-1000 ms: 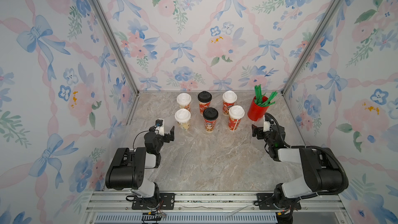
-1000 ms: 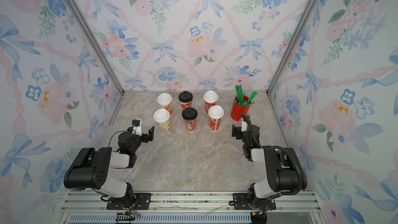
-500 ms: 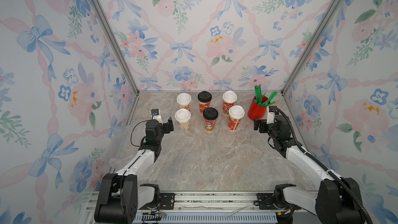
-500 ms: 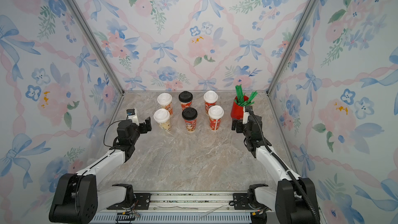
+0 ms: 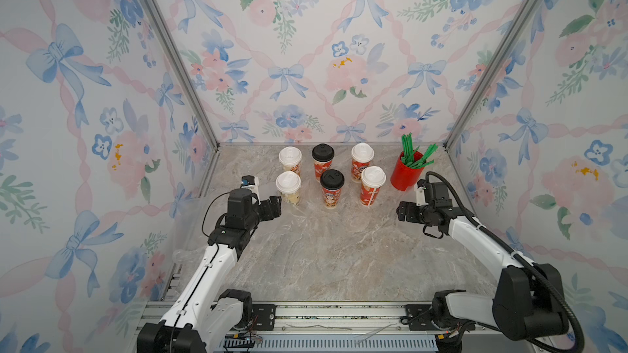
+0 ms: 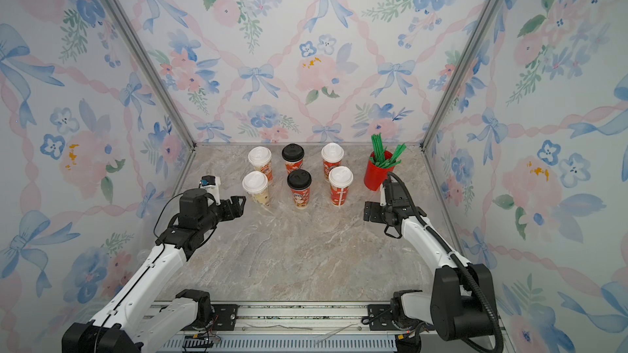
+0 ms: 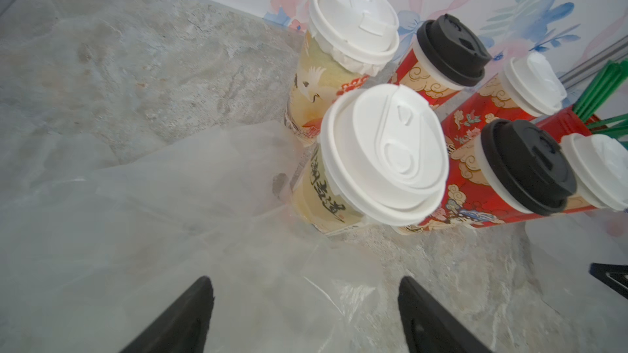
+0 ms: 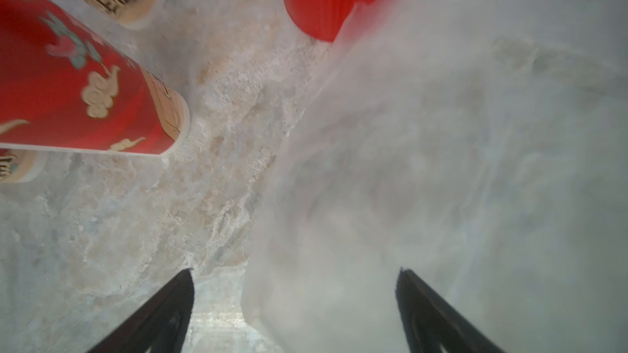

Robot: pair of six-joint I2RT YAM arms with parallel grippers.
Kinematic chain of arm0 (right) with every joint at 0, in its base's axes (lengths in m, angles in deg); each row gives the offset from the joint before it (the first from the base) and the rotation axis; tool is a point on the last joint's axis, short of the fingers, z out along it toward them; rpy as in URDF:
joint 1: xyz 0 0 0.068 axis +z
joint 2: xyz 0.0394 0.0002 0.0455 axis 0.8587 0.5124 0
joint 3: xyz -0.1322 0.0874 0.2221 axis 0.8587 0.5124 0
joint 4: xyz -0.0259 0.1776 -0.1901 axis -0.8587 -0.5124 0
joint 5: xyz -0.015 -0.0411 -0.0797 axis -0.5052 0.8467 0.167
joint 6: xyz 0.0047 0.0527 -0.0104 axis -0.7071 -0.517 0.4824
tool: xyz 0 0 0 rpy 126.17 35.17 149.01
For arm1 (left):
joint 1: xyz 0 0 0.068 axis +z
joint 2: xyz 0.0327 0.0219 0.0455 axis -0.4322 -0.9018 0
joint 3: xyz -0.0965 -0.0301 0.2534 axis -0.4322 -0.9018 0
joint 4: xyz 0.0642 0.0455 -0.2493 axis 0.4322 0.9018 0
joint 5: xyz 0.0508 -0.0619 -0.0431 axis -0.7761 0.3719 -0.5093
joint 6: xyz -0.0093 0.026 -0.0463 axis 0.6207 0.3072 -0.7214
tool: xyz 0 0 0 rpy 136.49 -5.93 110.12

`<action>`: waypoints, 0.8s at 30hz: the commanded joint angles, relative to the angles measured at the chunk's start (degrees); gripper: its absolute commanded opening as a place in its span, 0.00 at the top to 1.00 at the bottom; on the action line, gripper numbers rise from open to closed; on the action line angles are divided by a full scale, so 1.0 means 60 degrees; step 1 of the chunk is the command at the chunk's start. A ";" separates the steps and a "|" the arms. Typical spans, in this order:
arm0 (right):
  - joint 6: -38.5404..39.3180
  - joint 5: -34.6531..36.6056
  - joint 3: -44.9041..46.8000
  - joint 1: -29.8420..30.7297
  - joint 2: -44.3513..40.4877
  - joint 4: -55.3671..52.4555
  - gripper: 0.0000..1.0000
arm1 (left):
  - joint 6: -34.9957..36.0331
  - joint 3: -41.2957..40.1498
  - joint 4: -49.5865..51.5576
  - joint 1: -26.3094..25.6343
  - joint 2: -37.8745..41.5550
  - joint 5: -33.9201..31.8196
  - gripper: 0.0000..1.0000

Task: Pack milk tea into plastic carrier bags
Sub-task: Adjust the plastic carrier bag at the center of the board.

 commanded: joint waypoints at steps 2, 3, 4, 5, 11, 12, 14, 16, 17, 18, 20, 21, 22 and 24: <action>0.0043 0.0133 -0.0480 0.0179 0.0846 -0.0805 0.10 | -0.0740 0.0204 0.0597 -0.0089 0.0559 0.0998 0.14; 0.0062 0.0248 -0.0549 0.0207 0.1015 -0.0838 0.13 | -0.0770 0.0255 0.0600 -0.0089 0.0620 0.1084 0.14; 0.0075 0.0344 -0.0587 0.0248 0.1182 -0.0883 0.16 | -0.0796 0.0313 0.0603 -0.0089 0.0657 0.1157 0.13; 0.0080 0.0455 -0.0660 0.0318 0.1317 -0.0935 0.22 | -0.0794 0.0378 0.0600 -0.0084 0.0665 0.1259 0.13; -0.0011 0.1402 -0.0825 0.0973 0.1145 -0.1352 0.65 | -0.0829 0.0613 0.0610 -0.0102 0.0610 0.1721 0.13; -0.0076 0.1506 -0.0850 0.1063 0.0966 -0.1430 0.72 | -0.0850 0.0642 0.0601 -0.0106 0.0607 0.1763 0.14; -0.0242 0.1677 -0.0902 0.1204 0.0511 -0.1645 0.81 | -0.0828 0.0742 0.0608 -0.0107 0.0551 0.1812 0.14; -0.0379 0.1895 -0.0995 0.1354 0.0003 -0.1912 0.85 | -0.0839 0.0840 0.0604 -0.0133 0.0494 0.1914 0.14; -0.0459 0.2048 -0.1060 0.1460 -0.0353 -0.2092 0.87 | -0.0818 0.0888 0.0602 -0.0137 0.0440 0.1967 0.14; -0.0524 0.2198 -0.1111 0.1539 -0.0671 -0.2234 0.88 | -0.0816 0.0894 0.0612 -0.0148 0.0404 0.2011 0.14; -0.0630 0.2601 -0.1260 0.1814 -0.1483 -0.2529 0.90 | -0.0754 0.1169 0.0604 -0.0155 0.0315 0.2121 0.15; -0.0673 0.2796 -0.1328 0.1966 -0.1893 -0.2622 0.91 | -0.0723 0.1269 0.0604 -0.0162 0.0264 0.2161 0.15; -0.0675 0.2823 -0.1379 0.2071 -0.2246 -0.2661 0.92 | -0.0687 0.1324 0.0597 -0.0163 0.0222 0.2213 0.15; -0.0554 0.2805 -0.1426 0.2382 -0.3105 -0.2424 0.95 | -0.0617 0.1477 0.0606 -0.0175 0.0133 0.2318 0.15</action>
